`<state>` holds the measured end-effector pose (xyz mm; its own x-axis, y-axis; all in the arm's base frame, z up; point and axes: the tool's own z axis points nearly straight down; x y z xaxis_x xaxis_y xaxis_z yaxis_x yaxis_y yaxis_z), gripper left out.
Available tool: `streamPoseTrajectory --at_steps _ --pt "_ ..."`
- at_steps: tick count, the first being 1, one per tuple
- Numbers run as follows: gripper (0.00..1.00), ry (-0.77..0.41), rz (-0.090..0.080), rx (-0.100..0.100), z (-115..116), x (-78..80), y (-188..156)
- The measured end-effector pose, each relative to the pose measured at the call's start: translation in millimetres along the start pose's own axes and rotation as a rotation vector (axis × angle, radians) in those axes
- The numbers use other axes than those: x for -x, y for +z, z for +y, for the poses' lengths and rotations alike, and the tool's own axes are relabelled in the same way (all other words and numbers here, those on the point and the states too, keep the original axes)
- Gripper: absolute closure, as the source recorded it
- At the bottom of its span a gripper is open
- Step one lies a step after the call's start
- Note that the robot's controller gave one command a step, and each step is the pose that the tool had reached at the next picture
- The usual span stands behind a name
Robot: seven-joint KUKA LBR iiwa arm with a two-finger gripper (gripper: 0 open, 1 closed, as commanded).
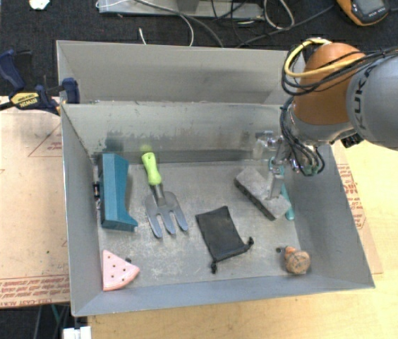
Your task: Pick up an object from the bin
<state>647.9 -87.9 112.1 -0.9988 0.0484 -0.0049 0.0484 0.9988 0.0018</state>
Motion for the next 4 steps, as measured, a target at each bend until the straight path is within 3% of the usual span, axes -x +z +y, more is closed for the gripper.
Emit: streamPoseTrajectory --at_steps 1,2,3,4 --pt "0.00 0.054 0.001 0.001 2 -2.5 25" --pt "0.00 -0.012 0.004 0.002 29 -22.2 11" --pt "0.00 0.137 -0.003 0.001 16 -18.4 36" --pt "1.00 0.154 0.000 0.002 28 -45.1 40"
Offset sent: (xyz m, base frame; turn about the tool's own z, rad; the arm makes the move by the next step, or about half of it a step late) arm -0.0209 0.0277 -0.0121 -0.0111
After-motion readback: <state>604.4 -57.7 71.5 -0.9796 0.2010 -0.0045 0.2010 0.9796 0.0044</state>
